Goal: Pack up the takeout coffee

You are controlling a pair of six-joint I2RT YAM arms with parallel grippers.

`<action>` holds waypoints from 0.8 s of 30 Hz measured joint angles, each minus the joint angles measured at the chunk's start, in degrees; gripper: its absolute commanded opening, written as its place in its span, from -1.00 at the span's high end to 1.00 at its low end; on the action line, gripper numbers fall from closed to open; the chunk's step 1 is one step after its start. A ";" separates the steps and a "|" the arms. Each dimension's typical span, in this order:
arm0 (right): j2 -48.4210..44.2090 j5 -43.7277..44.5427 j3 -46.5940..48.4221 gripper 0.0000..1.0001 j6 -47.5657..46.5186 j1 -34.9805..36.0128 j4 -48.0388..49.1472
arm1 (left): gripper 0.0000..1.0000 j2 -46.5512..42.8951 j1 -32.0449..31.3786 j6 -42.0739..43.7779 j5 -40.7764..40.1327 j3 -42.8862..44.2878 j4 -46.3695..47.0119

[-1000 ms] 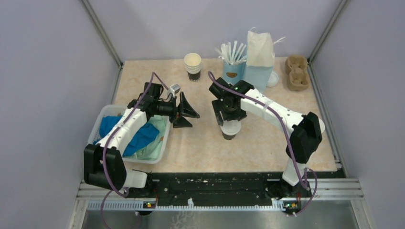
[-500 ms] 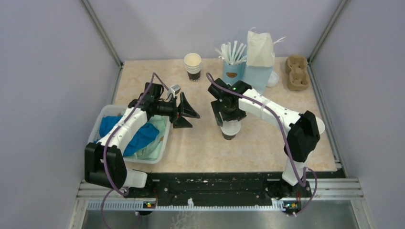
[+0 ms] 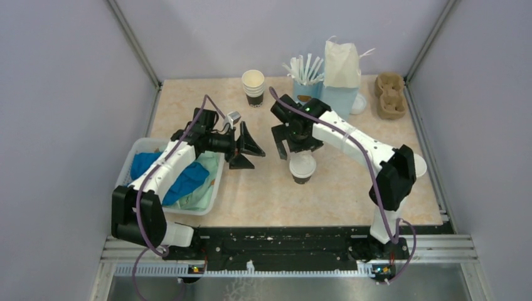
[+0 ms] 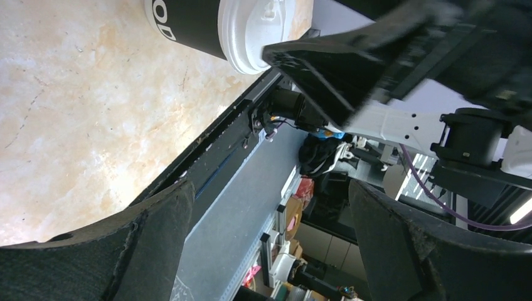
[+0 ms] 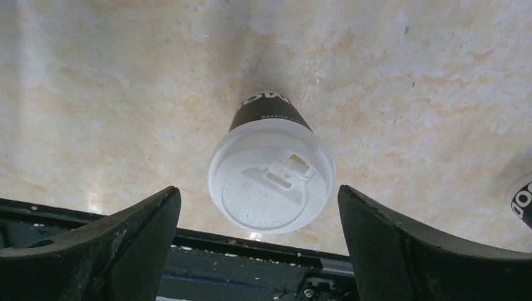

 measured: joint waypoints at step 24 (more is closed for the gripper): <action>-21.38 -44.26 -38.23 -0.26 -2.05 -26.34 30.91 | -0.12 21.92 -16.94 -4.98 -8.35 10.54 8.76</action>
